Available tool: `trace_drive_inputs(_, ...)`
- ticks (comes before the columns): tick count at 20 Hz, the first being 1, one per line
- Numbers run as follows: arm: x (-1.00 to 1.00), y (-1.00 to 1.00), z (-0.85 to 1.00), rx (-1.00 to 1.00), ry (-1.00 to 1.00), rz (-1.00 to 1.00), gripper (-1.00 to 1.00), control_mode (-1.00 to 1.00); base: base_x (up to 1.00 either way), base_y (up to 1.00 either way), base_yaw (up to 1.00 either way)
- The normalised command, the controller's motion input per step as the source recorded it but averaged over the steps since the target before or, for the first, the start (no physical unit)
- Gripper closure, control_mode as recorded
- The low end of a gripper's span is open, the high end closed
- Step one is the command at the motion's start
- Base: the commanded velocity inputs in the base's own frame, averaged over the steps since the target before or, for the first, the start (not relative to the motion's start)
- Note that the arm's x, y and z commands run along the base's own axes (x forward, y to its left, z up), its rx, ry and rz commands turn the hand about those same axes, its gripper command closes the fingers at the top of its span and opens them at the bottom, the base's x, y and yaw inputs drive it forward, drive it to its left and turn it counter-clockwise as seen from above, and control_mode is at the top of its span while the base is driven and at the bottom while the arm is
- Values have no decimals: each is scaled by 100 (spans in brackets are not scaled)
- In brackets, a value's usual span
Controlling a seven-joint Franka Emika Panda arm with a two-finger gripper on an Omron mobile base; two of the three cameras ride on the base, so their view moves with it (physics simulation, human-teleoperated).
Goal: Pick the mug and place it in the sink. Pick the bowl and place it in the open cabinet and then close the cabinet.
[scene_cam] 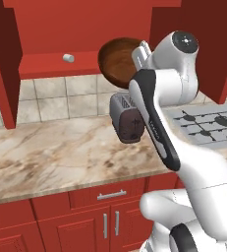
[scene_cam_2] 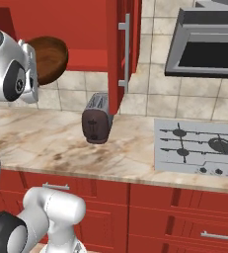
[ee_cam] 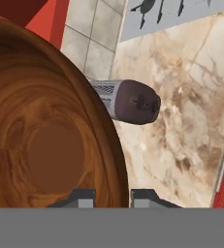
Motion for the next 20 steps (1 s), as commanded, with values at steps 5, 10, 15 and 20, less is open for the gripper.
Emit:
trace_drive_inputs(5,49,-14,1,0,0,0,100,-100,0,0,0)
trace_drive_inputs(10,49,-4,9,0,0,0,100,-100,0,0,0)
trace_drive_inputs(15,55,0,10,0,0,0,100,-100,0,0,0)
trace_drive_inputs(20,60,0,7,0,0,0,100,-100,0,0,0)
